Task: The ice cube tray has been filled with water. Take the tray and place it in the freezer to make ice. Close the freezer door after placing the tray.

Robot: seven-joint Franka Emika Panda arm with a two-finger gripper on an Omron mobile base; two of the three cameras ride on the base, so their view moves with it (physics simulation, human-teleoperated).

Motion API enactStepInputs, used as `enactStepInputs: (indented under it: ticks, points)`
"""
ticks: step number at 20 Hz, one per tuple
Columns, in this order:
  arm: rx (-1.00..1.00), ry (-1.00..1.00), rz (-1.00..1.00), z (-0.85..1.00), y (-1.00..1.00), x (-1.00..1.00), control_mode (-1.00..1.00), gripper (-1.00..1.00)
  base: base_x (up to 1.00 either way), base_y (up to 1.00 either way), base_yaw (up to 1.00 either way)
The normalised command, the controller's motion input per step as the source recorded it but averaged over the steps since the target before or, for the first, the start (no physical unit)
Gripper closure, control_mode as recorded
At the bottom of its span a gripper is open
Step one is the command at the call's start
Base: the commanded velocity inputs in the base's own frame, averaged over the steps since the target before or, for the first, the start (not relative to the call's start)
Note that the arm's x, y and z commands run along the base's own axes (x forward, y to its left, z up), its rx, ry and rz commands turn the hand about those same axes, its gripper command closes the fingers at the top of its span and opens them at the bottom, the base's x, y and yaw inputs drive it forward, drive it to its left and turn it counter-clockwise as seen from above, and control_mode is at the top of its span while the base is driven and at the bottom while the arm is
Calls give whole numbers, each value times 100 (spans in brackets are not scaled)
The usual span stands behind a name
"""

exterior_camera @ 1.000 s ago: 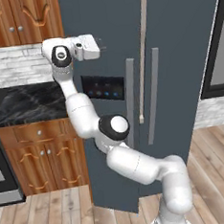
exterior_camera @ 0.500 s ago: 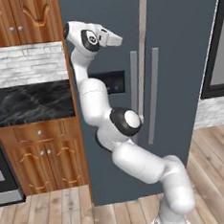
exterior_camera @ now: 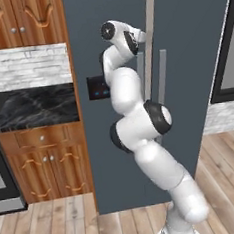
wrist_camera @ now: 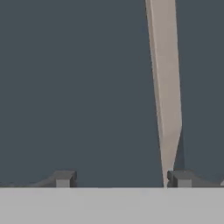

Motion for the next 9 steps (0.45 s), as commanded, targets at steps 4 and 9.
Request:
enactStepInputs:
  ticks: [4,9]
  points:
    - [0,2,26,0,-51,49,-100,-100,0,0,0]
    - [1,3,13,0,-30,19,-100,-100,0,0,0]
